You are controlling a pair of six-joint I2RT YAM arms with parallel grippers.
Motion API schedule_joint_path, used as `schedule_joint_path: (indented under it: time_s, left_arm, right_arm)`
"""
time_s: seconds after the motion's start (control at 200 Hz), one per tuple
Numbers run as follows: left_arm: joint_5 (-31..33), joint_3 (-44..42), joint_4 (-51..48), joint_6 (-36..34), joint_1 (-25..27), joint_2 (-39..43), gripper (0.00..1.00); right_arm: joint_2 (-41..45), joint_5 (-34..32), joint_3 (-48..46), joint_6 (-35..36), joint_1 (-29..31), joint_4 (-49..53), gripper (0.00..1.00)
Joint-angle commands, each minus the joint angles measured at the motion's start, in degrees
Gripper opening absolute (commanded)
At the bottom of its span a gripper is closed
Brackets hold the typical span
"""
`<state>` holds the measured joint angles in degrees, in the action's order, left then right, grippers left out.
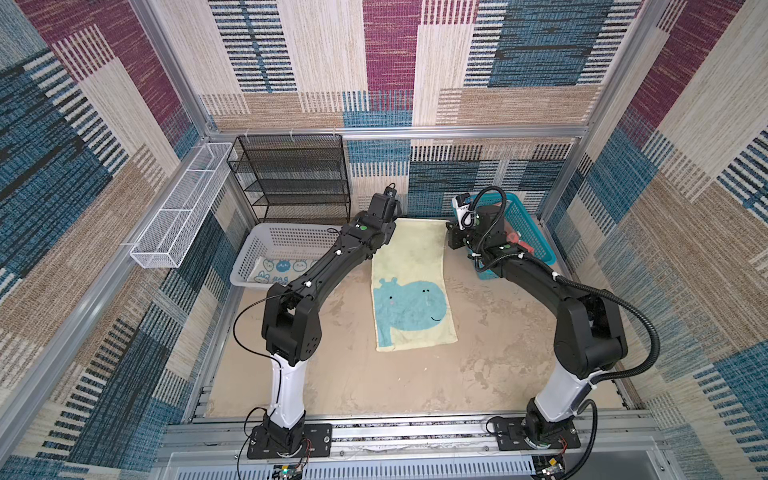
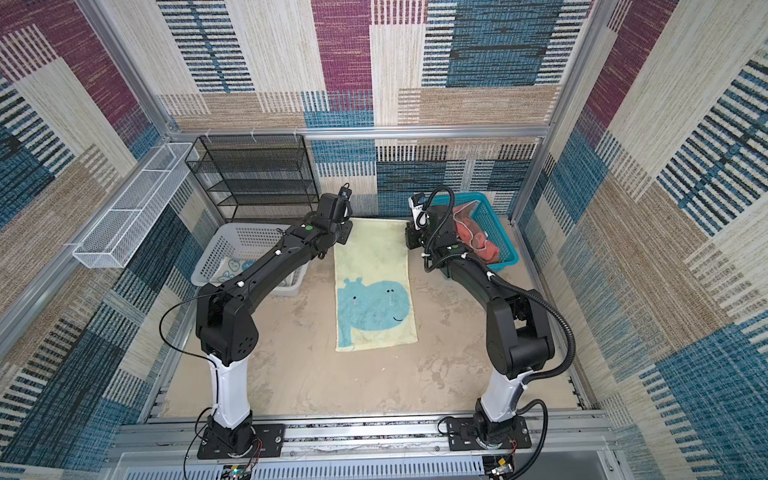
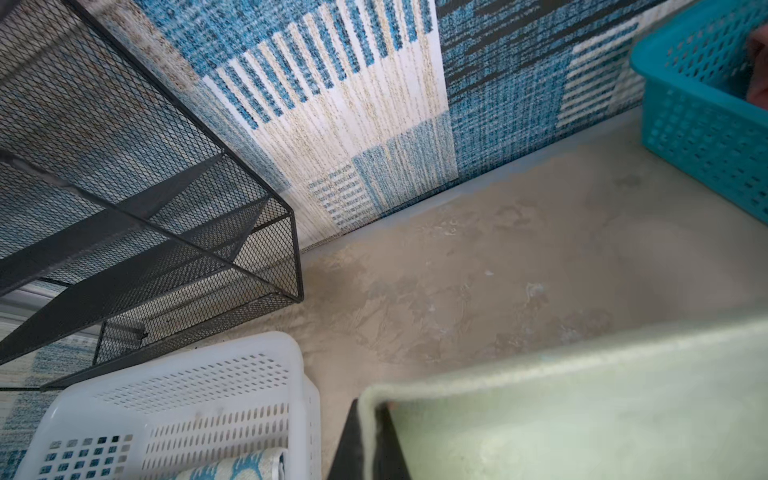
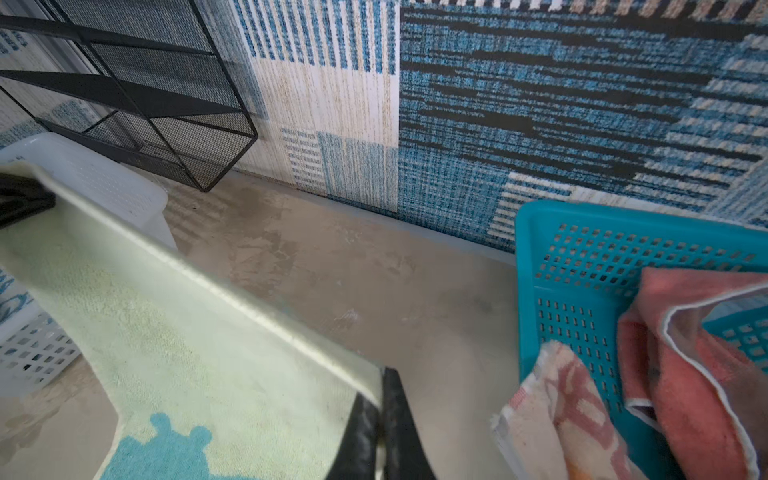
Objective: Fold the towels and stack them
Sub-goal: 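Lay the hanging towel flat on the table, drawing both grippers toward the robot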
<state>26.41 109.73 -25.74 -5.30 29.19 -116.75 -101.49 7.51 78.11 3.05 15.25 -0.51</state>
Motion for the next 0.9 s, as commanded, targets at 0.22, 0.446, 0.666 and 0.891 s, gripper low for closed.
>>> schedule_joint_path:
  time_s: [0.22, 0.446, 0.666, 0.891]
  left_arm:
    - [4.7, -6.6, -2.8, 1.3, -1.3, 1.3, 0.00]
    - [-2.6, -17.8, -1.6, 5.9, -1.2, 9.3, 0.00]
    - [-8.7, -27.5, -1.6, 9.2, 1.0, 16.7, 0.00]
    - [-10.5, -34.5, -1.8, 12.6, 4.6, 22.2, 0.00]
  right_arm:
    - [-1.4, -3.4, -2.1, -0.7, -1.0, 0.7, 0.00]
    - [5.5, -2.4, -12.3, -1.9, -1.0, 1.2, 0.00]
    - [13.2, 0.3, -20.7, -3.8, -1.0, 3.6, 0.00]
    - [22.5, 4.9, -28.7, -8.6, -1.0, 6.0, 0.00]
